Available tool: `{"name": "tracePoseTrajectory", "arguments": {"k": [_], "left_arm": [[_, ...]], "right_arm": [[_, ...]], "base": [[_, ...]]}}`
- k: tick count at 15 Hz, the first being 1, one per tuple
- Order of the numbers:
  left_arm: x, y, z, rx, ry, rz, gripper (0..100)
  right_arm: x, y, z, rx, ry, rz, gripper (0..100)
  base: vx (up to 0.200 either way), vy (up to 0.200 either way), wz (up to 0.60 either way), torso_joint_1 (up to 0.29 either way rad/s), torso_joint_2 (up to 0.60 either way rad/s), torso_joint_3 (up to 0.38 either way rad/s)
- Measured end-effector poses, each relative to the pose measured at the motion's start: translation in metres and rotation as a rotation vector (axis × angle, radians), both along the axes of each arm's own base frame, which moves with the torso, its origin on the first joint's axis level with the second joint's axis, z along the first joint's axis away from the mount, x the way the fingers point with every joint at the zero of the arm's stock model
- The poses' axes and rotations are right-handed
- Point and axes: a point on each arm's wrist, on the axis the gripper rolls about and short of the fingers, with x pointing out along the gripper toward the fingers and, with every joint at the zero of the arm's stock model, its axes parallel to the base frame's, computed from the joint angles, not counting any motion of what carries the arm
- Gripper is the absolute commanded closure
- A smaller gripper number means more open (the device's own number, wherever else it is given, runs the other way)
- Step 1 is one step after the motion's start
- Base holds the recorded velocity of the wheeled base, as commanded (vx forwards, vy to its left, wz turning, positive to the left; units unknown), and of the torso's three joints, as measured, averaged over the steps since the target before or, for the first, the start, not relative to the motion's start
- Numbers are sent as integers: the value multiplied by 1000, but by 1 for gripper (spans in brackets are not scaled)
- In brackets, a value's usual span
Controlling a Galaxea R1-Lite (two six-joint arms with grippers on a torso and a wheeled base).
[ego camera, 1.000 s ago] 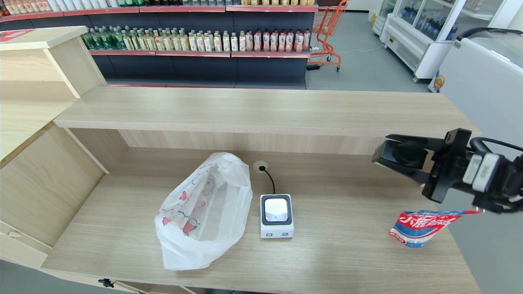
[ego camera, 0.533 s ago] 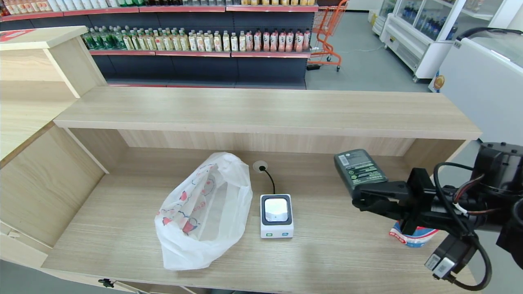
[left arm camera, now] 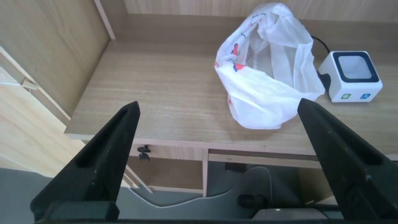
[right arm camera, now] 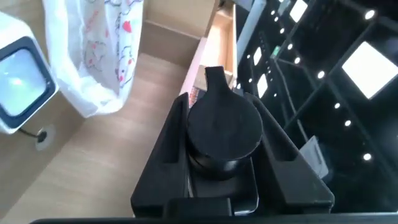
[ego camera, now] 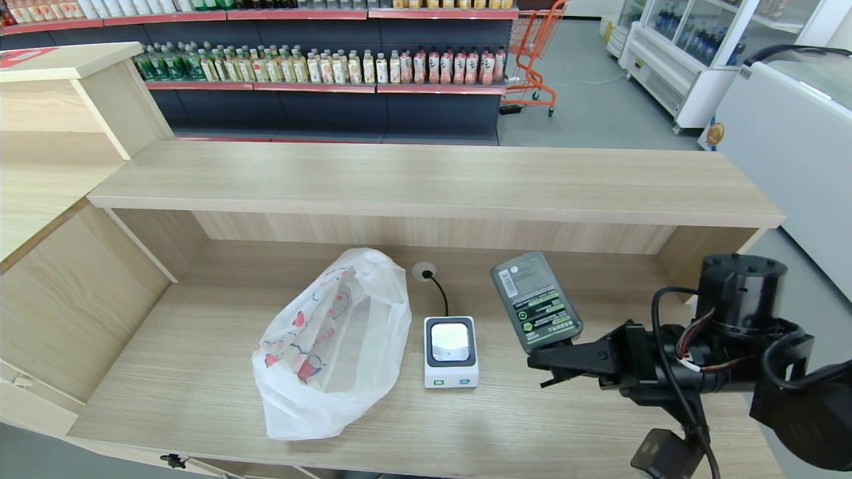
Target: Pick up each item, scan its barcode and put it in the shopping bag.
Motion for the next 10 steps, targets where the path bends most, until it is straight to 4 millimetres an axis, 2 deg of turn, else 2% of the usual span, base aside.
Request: {"name": "tracePoseTrajectory", "arguments": {"k": [4, 10], "left_arm": [[0, 0, 0, 0, 0, 0, 0], [0, 0, 0, 0, 0, 0, 0]], "right_arm": [[-20, 9, 16, 27, -65, 91, 100], [-41, 14, 18, 31, -119, 176, 100]], "base": [[0, 0, 0, 0, 0, 0], [0, 0, 0, 0, 0, 0]]}}
